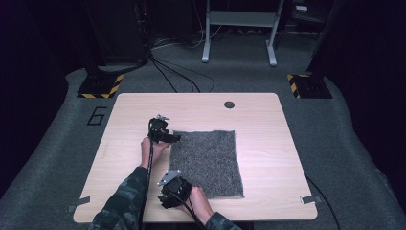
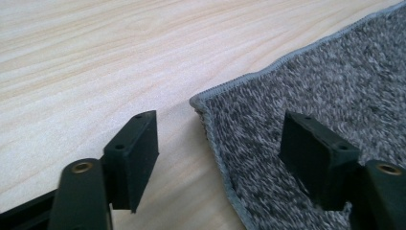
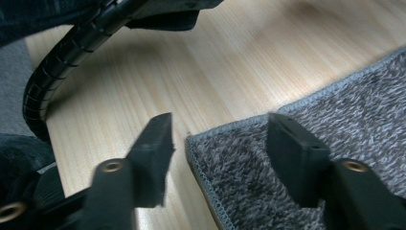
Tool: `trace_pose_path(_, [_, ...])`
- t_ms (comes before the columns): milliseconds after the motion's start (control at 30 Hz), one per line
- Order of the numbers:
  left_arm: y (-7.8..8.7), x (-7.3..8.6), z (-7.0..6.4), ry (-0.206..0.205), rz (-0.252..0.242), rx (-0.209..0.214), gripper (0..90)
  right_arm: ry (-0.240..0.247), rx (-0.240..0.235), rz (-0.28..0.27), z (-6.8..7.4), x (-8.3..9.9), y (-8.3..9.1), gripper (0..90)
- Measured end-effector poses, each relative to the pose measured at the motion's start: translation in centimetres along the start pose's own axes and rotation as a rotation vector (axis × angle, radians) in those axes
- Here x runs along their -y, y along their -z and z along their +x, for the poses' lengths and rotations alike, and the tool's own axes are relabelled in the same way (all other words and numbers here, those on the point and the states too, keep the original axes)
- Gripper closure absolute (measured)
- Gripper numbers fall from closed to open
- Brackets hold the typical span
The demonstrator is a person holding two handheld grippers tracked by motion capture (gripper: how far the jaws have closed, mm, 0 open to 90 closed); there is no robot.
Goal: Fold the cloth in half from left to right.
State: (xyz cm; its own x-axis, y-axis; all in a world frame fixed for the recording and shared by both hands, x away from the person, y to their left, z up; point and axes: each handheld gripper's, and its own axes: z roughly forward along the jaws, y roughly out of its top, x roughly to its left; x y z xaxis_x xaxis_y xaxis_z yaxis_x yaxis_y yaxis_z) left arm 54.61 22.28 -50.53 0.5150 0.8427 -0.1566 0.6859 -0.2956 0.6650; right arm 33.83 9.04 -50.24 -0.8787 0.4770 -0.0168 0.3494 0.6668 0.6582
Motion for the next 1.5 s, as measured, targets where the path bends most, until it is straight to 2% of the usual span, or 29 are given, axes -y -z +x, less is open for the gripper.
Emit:
trace_pose_path(100, [-0.3, 0.1, 0.0, 0.003, 0.002, -0.002, 35.9, 0.012, -0.002, 0.018, 0.1, 0.0, -0.2, 48.9])
trace_pose_path(133, [-0.5, 0.0, 0.1, 0.003, 0.008, -0.005, 37.7, 0.014, 0.007, 0.043, 0.2, 0.0, -0.3, 51.7])
trace_pose_path(267, [-0.6, 0.0, 0.2, -0.005, 0.009, -0.010, 43.4, 0.021, 0.016, 0.042, 0.1, 0.2, -0.8, 56.3])
trace_pose_path(367, [-0.7, -0.1, 0.0, -0.019, 0.014, -0.016, 48.8, 0.011, 0.018, 0.032, 0.1, 0.4, -0.8, 63.9])
trace_pose_path(400, [-0.7, -0.1, 0.0, -0.019, 0.014, -0.016, 51.3, 0.011, 0.018, 0.032, 0.1, 0.4, -0.8, 63.9])
trace_pose_path(433, [-0.7, -0.1, -0.1, -0.029, 0.015, -0.021, 53.0, -0.005, 0.008, 0.024, 0.2, 0.5, -0.8, 68.0])
trace_pose_path(500, [-0.7, -0.1, -0.1, -0.037, 0.018, -0.018, 57.7, 0.002, 0.004, 0.022, 0.1, 0.5, -0.8, 70.8])
trace_pose_path(533, [-0.7, -0.1, -0.2, -0.035, 0.019, -0.023, 60.1, 0.018, 0.000, 0.023, 0.2, 0.6, -0.7, 75.2])
trace_pose_path(600, [-0.7, -0.1, -0.2, -0.038, 0.015, -0.019, 62.6, 0.010, -0.001, 0.028, 0.3, 0.6, -0.7, 76.2])
trace_pose_path(633, [-0.8, -0.1, -0.2, -0.039, 0.011, -0.020, 65.0, 0.015, 0.013, 0.007, 0.4, 0.7, -0.8, 77.6])
trace_pose_path(667, [-0.8, -0.1, -0.3, -0.041, 0.014, -0.025, 70.7, 0.008, 0.008, 0.019, 0.4, 0.7, -0.7, 79.7])
trace_pose_path(733, [-0.9, -0.1, -0.4, -0.046, 0.010, -0.039, 76.2, 0.008, 0.021, 0.013, 0.4, 0.8, -0.6, 81.6])
trace_pose_path(900, [-0.9, -0.1, -0.4, -0.051, 0.012, -0.045, 84.6, 0.004, 0.043, -0.016, 0.5, 1.1, -0.7, 83.0])
trace_pose_path(933, [-0.9, -0.1, -0.4, -0.043, 0.008, -0.046, 85.6, 0.004, 0.039, -0.003, 0.5, 1.1, -0.5, 83.9])
trace_pose_path(1100, [-0.8, -0.2, -0.6, -0.047, -0.001, -0.051, 86.3, -0.007, 0.039, -0.012, 0.8, 1.2, -0.1, 84.0])
trace_pose_path(1133, [-0.7, -0.2, -0.7, -0.044, -0.013, -0.058, 86.4, -0.008, 0.054, -0.041, 0.9, 1.3, -0.1, 84.2])
trace_pose_path(1167, [-0.6, -0.3, -0.7, -0.050, -0.007, -0.053, 86.4, -0.020, 0.048, -0.033, 0.9, 1.2, 0.2, 84.3])
trace_pose_path(1233, [-0.4, -0.5, -0.7, -0.048, -0.015, -0.062, 86.4, -0.034, 0.043, -0.067, 0.8, 1.2, 0.5, 84.3])
trace_pose_path(1300, [0.1, -0.9, -0.7, -0.045, -0.023, -0.074, 86.5, -0.030, 0.037, -0.082, 0.5, 1.2, 1.1, 84.4])
trace_pose_path(1400, [0.5, -1.3, -0.7, -0.034, -0.020, -0.070, 86.4, -0.030, 0.040, -0.095, 0.5, 1.1, 1.4, 84.5])
trace_pose_path(1433, [0.7, -1.4, -0.6, -0.039, -0.023, -0.074, 86.5, -0.048, 0.031, -0.110, 0.6, 1.0, 1.8, 84.7])
trace_pose_path(1500, [1.0, -1.7, -0.7, -0.051, -0.026, -0.081, 86.5, -0.044, 0.033, -0.122, 0.6, 0.9, 2.0, 84.8])
